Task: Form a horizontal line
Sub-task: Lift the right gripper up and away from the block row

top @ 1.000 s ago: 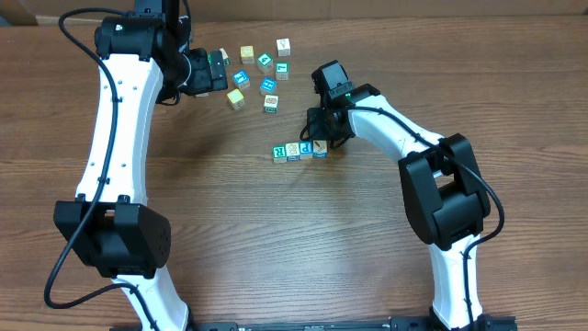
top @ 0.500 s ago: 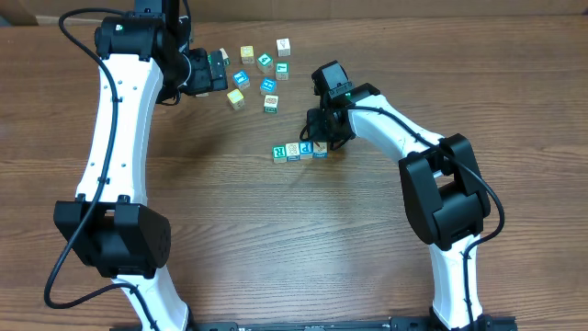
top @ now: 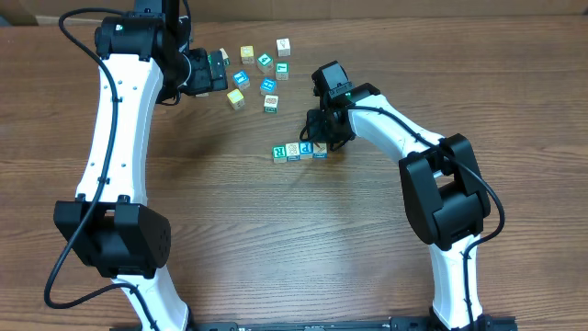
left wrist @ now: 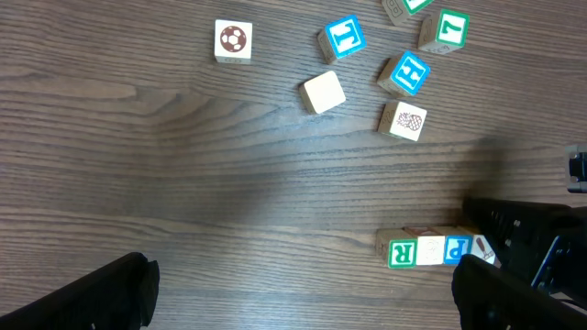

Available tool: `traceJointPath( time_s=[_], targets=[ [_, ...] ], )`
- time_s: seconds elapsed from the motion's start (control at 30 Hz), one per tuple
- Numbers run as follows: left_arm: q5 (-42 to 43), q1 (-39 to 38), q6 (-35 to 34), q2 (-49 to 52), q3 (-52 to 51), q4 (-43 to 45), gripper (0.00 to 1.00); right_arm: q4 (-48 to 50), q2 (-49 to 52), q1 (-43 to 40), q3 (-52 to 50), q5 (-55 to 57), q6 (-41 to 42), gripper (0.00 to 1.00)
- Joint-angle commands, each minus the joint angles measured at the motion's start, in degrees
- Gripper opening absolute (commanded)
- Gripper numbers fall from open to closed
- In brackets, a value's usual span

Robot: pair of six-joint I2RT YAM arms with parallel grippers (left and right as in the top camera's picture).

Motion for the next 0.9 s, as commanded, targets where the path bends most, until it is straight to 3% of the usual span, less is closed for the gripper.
traceJointPath(
  time_s=[0.0,0.27,0.53,0.87],
  targets=[
    [-0.4,-0.1,-0.6,0.3,0.4,0.0,1.0,-1.1,0.4,0.1,-0.3,-0.4,-0.4,0.04],
    [-0.4,-0.1,-0.6,0.3,0.4,0.0,1.0,0.2,0.4,0.1,-0.3,1.4,-0.4,0.04],
    [-0.4,-0.1,-0.6,0.3,0.4,0.0,1.0,3.6,0.4,-0.9,-0.3,15.0,5.5,0.04],
    [-0.4,-0.1,-0.6,0.3,0.4,0.0,1.0,-2.4,0.4,-3.7,-0.2,13.2,7.6,0.04]
  ],
)
